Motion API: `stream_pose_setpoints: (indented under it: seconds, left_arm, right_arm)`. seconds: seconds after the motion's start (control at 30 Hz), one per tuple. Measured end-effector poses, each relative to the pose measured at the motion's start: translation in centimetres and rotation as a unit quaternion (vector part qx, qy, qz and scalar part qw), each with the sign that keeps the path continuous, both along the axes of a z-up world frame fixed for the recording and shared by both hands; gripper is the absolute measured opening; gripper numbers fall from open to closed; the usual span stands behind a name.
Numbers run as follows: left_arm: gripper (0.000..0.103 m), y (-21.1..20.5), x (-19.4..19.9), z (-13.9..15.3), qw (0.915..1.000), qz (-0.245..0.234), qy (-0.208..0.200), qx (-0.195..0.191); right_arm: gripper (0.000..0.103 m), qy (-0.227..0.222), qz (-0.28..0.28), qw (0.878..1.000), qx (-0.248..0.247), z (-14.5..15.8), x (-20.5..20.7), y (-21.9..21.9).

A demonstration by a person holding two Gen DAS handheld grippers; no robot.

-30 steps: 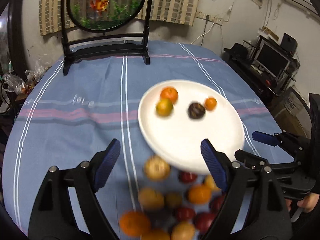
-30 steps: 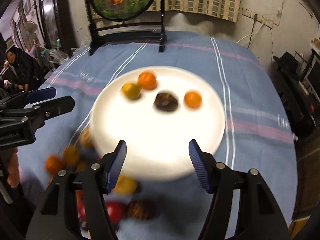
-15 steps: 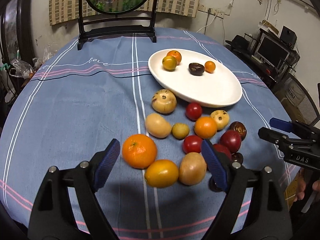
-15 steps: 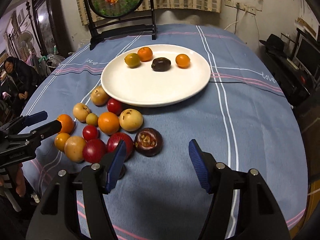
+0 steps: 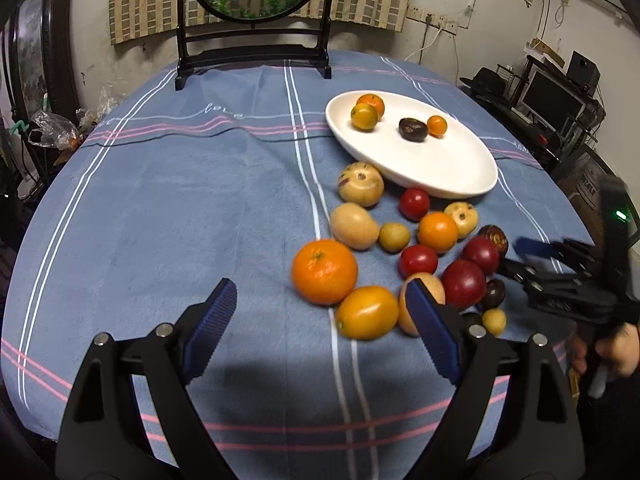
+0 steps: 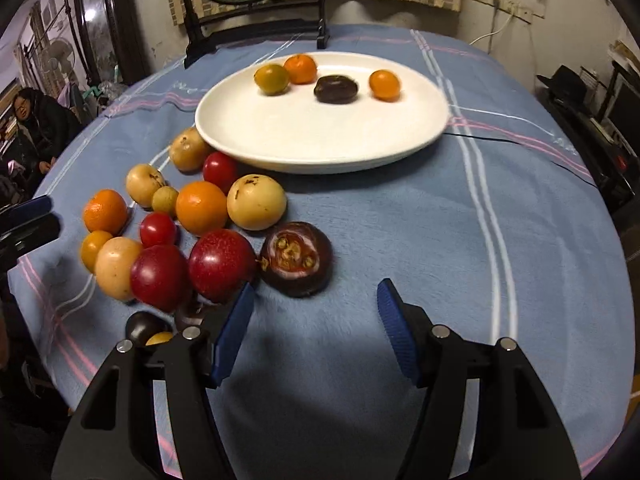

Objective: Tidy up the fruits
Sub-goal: 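Grasp a dark red cut-top fruit with the right tool while the left tool grasps a yellow-orange fruit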

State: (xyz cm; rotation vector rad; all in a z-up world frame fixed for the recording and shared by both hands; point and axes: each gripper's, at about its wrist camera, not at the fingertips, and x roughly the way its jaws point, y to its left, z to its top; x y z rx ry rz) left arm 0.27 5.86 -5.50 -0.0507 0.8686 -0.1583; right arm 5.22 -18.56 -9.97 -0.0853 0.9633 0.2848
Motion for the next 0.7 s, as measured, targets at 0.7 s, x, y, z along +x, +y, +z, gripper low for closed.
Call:
stream_pose_setpoints:
  seconds: [0.7]
  left_arm:
    - [0.057,-2.3,1.0,-3.2,0.9991,-0.02,0.035,-0.016]
  right_arm:
    - [0.043,-0.012,-0.024,0.997,0.071,3.3,-3.5,-2.2]
